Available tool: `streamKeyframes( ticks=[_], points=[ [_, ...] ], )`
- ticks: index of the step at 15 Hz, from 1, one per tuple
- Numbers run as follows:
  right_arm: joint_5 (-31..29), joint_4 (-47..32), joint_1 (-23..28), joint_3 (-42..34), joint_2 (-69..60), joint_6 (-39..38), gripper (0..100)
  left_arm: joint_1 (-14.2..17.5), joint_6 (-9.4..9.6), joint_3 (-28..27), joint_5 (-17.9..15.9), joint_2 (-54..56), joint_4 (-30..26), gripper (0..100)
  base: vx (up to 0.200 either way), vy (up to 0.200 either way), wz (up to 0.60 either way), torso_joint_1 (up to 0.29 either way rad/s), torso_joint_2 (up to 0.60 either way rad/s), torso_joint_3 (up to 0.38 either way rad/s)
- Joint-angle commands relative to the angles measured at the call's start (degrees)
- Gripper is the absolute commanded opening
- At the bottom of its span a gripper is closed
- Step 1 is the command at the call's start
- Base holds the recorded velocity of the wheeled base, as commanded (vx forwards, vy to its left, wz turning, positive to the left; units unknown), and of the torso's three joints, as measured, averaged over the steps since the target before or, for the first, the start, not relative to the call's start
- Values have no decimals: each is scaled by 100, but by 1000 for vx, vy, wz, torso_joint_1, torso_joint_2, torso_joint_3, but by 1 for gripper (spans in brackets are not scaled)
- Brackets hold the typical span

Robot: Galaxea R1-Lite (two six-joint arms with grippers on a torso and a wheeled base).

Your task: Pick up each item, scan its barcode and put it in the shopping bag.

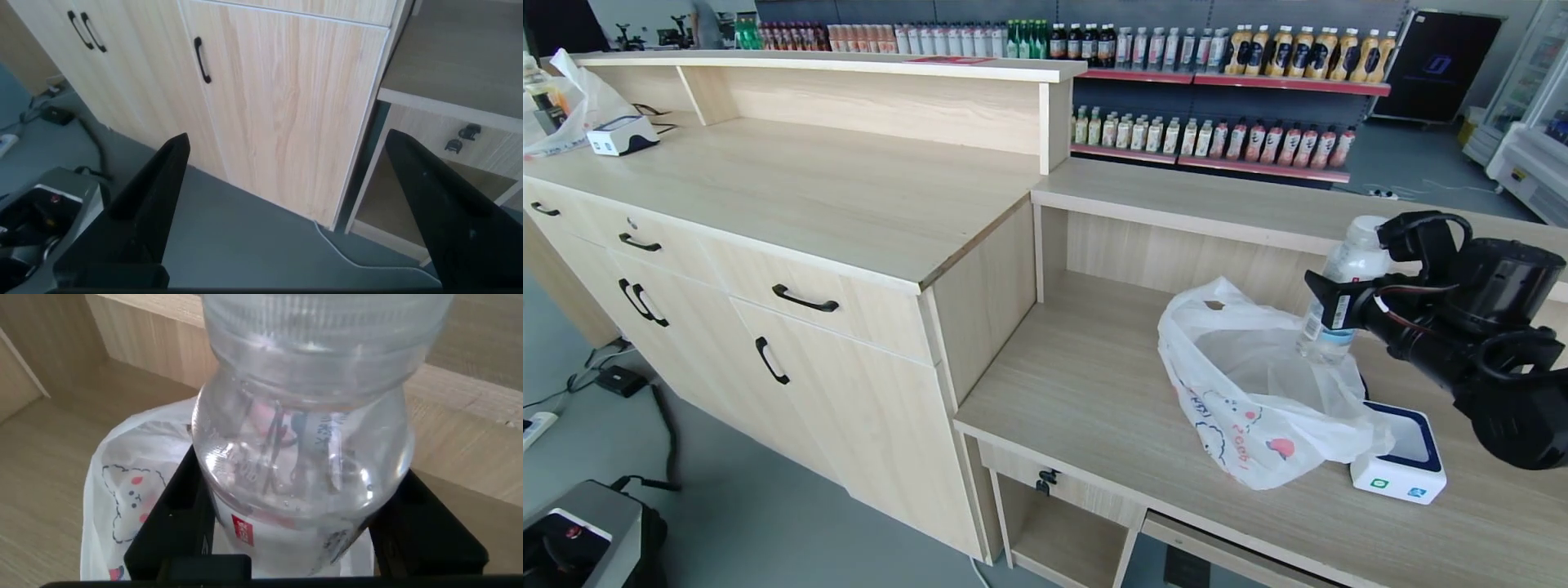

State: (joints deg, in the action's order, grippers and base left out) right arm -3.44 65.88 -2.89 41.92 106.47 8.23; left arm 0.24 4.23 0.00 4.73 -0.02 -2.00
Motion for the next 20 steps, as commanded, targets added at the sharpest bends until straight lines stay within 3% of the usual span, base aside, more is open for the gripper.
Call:
streamKeyframes(
  ticks=[1,8,20],
  points=[
    [63,215,-45,246,708,-269,0,2,-1,0,2,2,-2,100,0,0,0,0,0,0],
    [862,1498,-54,747,2290,-392,0,2,-1,0,2,2,-2,100,0,0,0,0,0,0],
    [1311,1964,-344,1608,3424,-401,0,2,-1,0,2,2,-2,100,0,0,0,0,0,0]
  ],
)
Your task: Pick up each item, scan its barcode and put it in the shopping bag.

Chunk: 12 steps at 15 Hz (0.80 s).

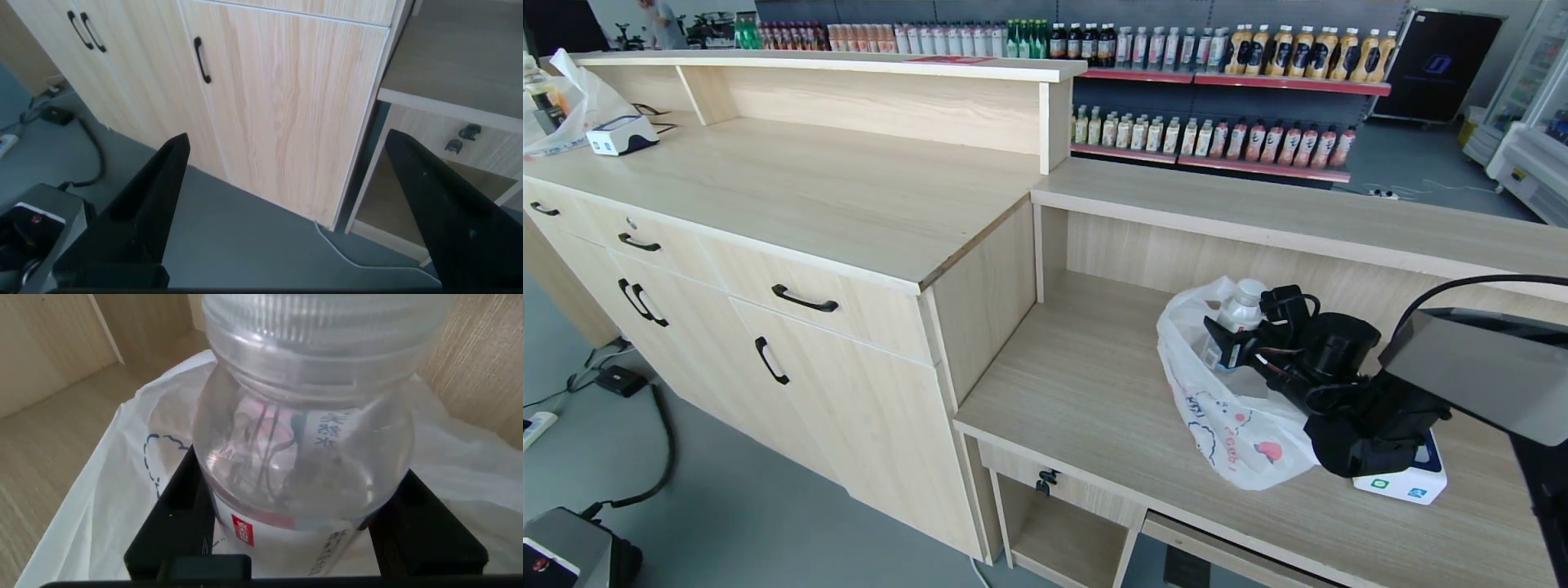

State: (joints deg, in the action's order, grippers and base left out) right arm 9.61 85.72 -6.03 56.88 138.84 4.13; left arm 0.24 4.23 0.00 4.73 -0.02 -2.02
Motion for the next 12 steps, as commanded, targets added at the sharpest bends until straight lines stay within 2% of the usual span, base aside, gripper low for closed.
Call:
streamKeyframes(
  ticks=[1,8,9,12],
  points=[
    [15,-21,-29,130,231,17,0,2,-1,0,2,2,0,100,0,0,0,0,0,0],
    [24,-29,-21,244,442,9,0,2,-1,0,2,2,0,100,0,0,0,0,0,0],
    [15,-38,-21,244,442,9,100,2,-1,0,2,2,0,100,0,0,0,0,0,0],
    [24,-47,-3,201,390,9,100,2,-1,0,2,2,0,100,0,0,0,0,0,0]
  ],
)
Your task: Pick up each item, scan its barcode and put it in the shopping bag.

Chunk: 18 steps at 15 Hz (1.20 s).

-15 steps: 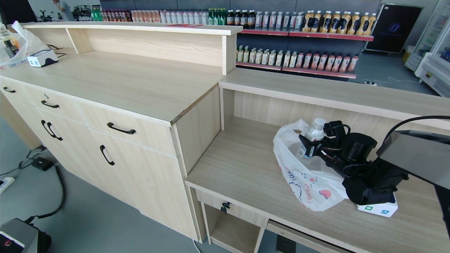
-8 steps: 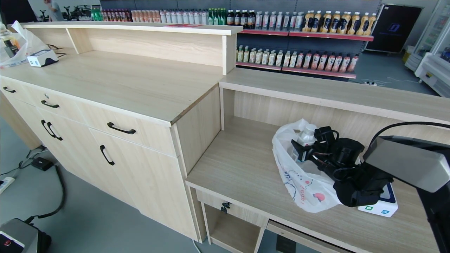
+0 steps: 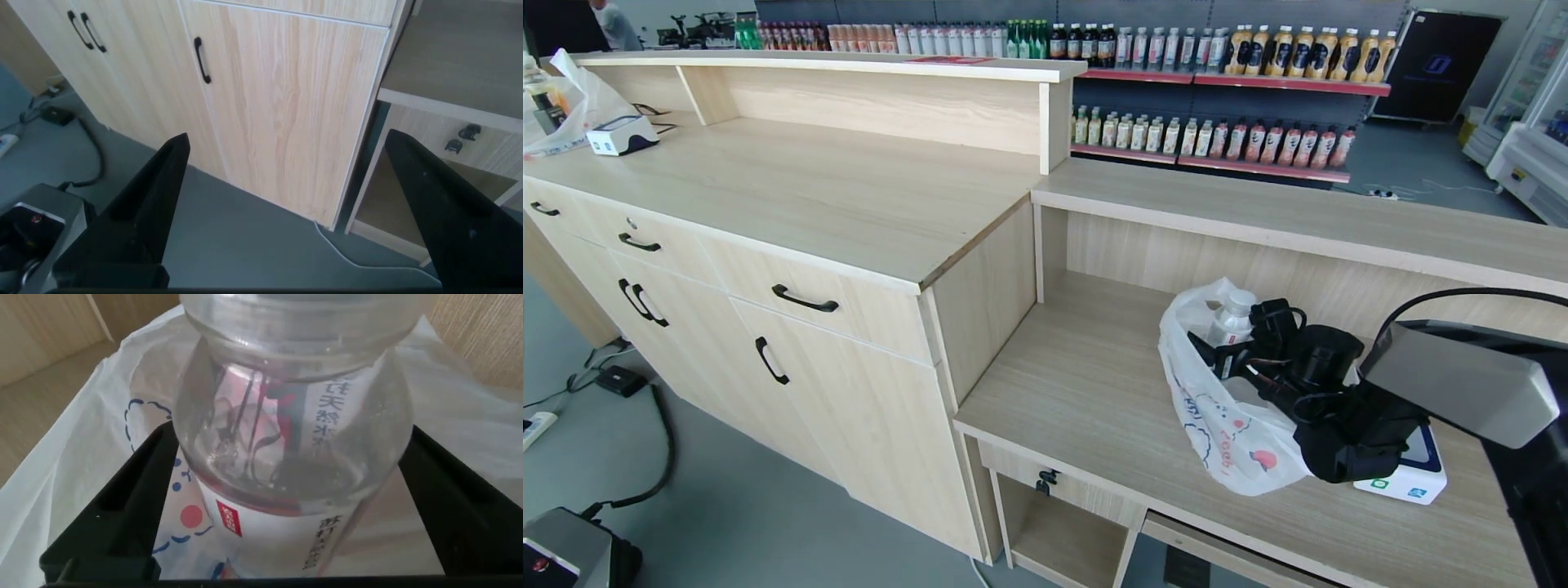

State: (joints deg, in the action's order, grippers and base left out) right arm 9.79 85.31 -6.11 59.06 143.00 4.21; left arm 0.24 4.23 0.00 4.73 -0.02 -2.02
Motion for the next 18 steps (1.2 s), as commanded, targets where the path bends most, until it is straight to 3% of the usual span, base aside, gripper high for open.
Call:
streamKeyframes(
  ticks=[1,4,10,13,15,18],
  points=[
    [5,-6,4,-18,-26,1,100,2,-1,0,2,2,0,100,0,0,0,0,0,0],
    [243,-111,31,-202,-720,-7,100,2,-1,0,2,2,0,100,0,0,0,0,0,0],
    [252,-1632,215,-949,-3023,335,100,2,-1,0,2,2,0,100,0,0,0,0,0,0],
    [199,-2001,409,-1802,-4289,1021,100,2,-1,0,2,2,0,100,0,0,0,0,0,0],
    [260,-2423,734,-1802,-4816,1865,100,2,-1,0,2,2,0,100,0,0,-300,6,4,-1],
    [120,-3363,901,-1565,-5581,1856,100,2,-1,0,2,2,0,100,0,0,-600,-2,2,4]
  ],
)
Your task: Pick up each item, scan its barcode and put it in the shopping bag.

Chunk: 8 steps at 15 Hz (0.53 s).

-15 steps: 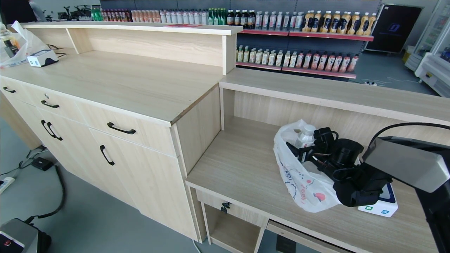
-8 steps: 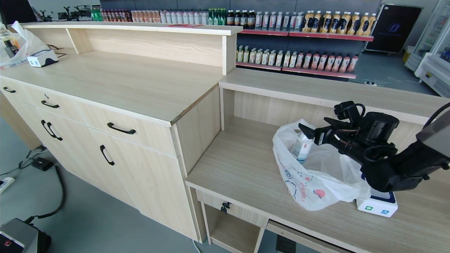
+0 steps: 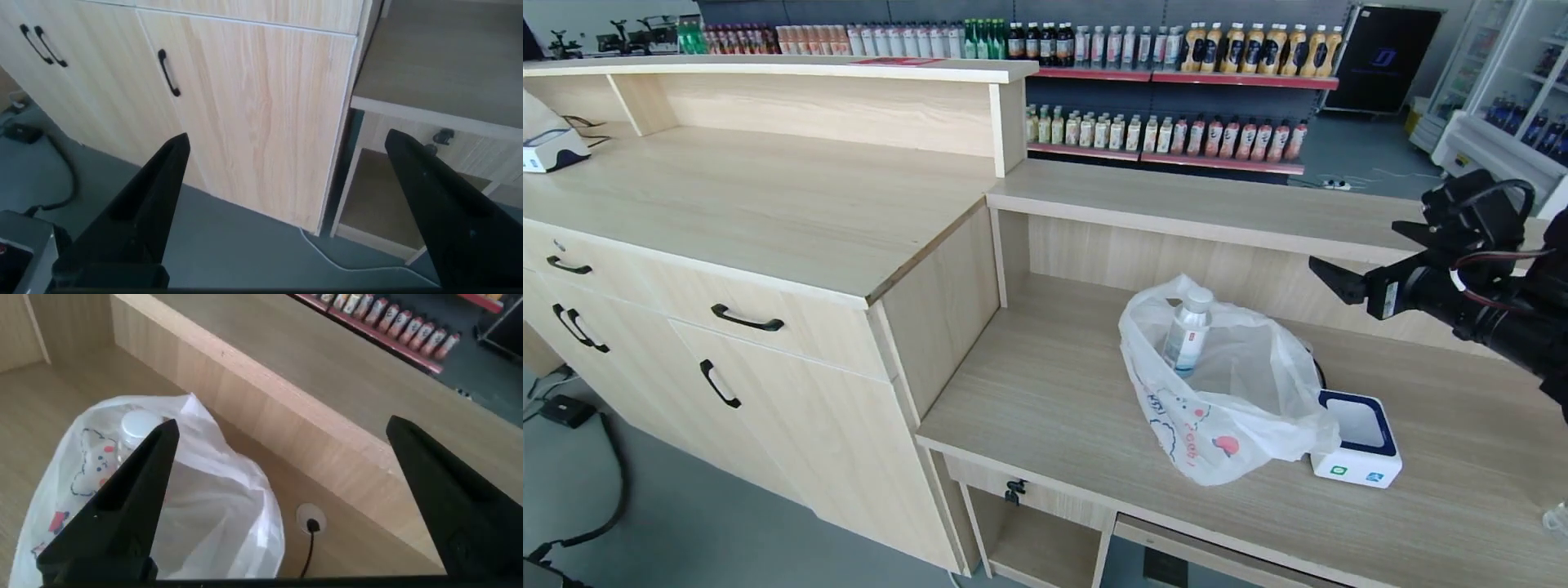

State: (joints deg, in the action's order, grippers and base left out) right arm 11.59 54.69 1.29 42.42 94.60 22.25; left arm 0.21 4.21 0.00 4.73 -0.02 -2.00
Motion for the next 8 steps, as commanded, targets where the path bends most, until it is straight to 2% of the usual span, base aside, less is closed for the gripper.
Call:
streamKeyframes(
  ticks=[1,4,7,8],
  points=[
    [-412,-828,205,91,-1014,34,100,6,1,0,2,2,-2,100,0,0,-600,17,2,-7],
    [-1766,-2146,196,73,-1550,-572,100,6,1,0,2,2,-2,100,0,0,-600,-2,1,4],
    [-2267,-3333,293,-15,-1928,-906,100,6,1,0,2,2,-2,100,0,0,-600,2,1,1],
    [-2293,-3412,354,-138,-1954,-915,100,6,1,0,2,2,-2,100,0,0,-600,2,2,2]
  ],
)
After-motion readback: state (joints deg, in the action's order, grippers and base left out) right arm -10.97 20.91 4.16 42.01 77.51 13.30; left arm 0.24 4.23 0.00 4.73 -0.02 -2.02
